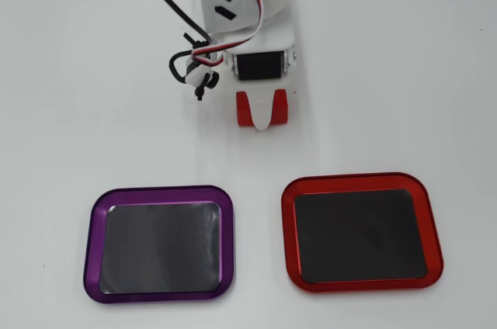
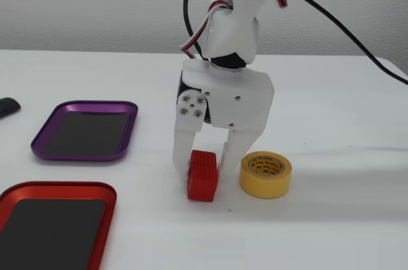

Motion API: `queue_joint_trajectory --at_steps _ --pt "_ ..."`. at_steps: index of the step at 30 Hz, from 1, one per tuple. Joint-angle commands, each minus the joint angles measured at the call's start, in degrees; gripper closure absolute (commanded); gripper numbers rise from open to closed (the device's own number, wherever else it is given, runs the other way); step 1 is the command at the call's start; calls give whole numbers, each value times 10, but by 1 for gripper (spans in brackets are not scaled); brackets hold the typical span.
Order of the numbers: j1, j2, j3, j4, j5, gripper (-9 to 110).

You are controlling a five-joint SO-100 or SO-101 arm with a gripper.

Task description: Grasp a red block and put it in the left red dish.

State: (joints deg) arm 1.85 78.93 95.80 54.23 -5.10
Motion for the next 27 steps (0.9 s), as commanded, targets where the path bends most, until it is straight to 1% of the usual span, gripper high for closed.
queue_joint_trajectory --at_steps 1,5,10,14,19,23,27 --pt "-5 23 -25 6 -3 102" --pt "-47 73 -78 46 -3 102" --pt "-129 134 -100 36 -4 102" --pt "-185 156 -102 -51 -42 102" --pt "-198 149 -91 -173 -103 102" --pt "-192 85 -94 -230 -118 102" --pt "-192 -9 -158 -246 -119 102"
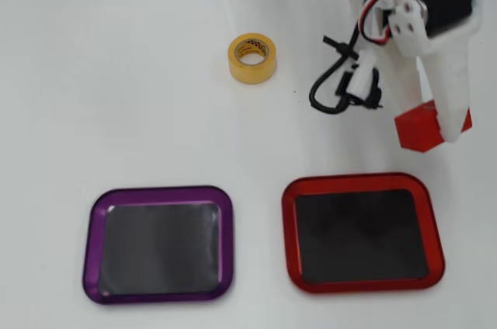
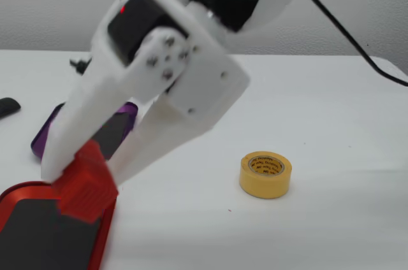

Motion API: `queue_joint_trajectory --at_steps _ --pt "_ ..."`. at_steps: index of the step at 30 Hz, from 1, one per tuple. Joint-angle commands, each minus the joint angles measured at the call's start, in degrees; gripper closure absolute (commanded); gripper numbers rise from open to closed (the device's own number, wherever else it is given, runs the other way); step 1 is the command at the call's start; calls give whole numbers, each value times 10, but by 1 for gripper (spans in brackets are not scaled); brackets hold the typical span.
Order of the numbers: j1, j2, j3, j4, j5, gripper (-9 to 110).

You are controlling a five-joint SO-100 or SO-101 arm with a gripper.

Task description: Grasp a red block and put it in the left red dish.

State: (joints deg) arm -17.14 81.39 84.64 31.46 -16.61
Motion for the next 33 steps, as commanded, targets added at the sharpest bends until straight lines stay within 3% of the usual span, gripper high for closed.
queue_joint_trajectory --at_steps 1,10,19,28,33 --pt "2 -56 -63 -18 -4 102" --pt "34 -211 -219 -18 -3 102" --pt "42 -238 -226 -13 -3 102" --pt "44 -238 -279 132 3 87" --pt "44 -238 -349 207 3 84"
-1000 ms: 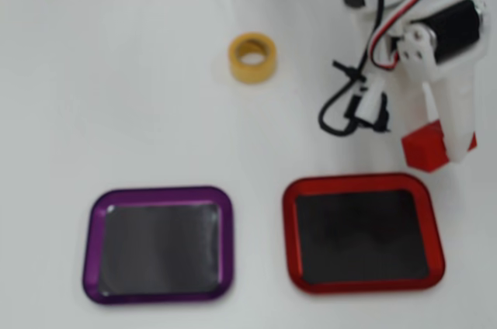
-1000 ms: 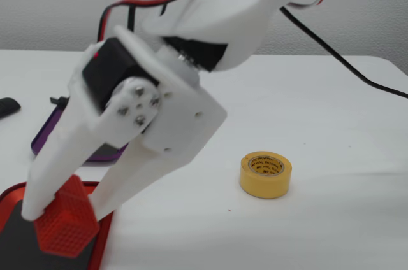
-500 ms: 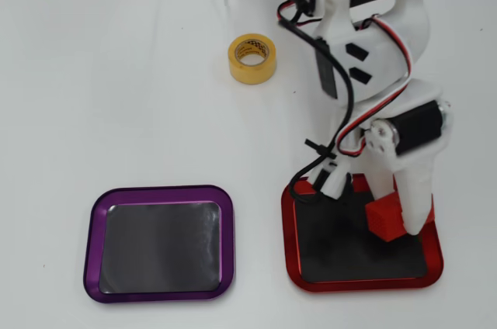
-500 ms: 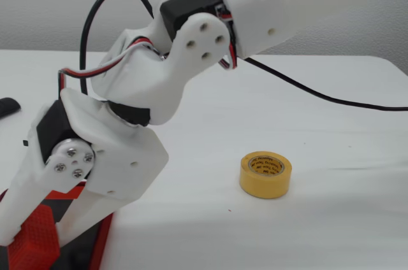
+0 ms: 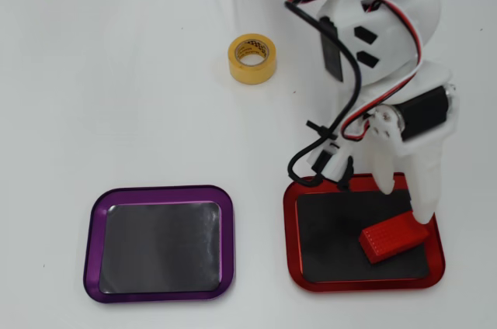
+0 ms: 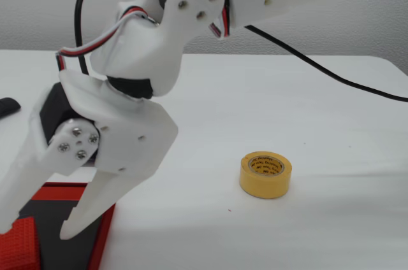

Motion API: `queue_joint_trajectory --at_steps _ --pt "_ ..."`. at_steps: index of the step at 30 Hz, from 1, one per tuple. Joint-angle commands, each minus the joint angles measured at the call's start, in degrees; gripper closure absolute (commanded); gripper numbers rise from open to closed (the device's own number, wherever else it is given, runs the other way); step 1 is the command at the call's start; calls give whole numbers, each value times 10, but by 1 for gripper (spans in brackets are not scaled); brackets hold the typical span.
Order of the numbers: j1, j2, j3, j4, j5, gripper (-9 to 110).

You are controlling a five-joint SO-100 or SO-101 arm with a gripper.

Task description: Grasp a red block and put it in the left red dish.

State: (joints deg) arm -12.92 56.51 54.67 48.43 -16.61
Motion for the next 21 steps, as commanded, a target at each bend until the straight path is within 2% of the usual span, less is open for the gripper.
queue_joint_trajectory --at_steps 1,5,13,16,21 --pt "2 11 -70 59 4 84" --pt "-4 11 -174 170 4 82" --pt "-4 11 -436 486 4 68" --pt "12 40 -458 497 6 68" --pt "33 153 -340 495 6 68"
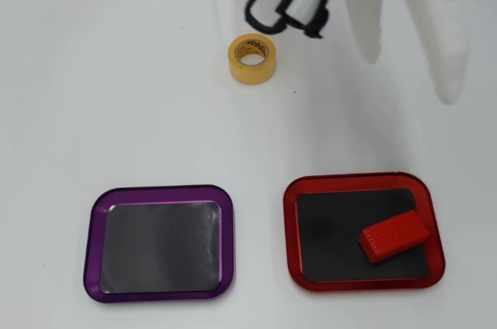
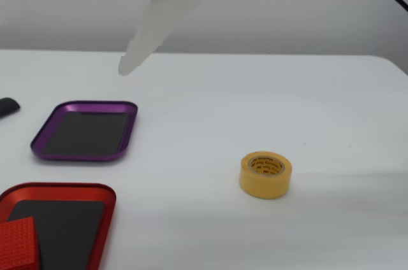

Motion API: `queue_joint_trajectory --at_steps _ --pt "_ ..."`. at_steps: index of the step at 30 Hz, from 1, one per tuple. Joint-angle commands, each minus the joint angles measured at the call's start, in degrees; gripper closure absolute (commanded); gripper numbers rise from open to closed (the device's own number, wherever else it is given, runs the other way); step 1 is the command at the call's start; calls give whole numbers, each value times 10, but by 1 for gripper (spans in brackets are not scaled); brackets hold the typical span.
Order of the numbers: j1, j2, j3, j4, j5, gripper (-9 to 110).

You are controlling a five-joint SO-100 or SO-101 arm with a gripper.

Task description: Grasp a red block and put it in the left red dish.

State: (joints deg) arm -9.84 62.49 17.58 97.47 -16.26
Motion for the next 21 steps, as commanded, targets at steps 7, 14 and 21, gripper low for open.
queue_joint_trajectory --at_steps 7,14,21 --pt "4 294 265 0 1 68" --pt "7 485 524 -18 42 68" --pt "7 713 848 -129 79 68"
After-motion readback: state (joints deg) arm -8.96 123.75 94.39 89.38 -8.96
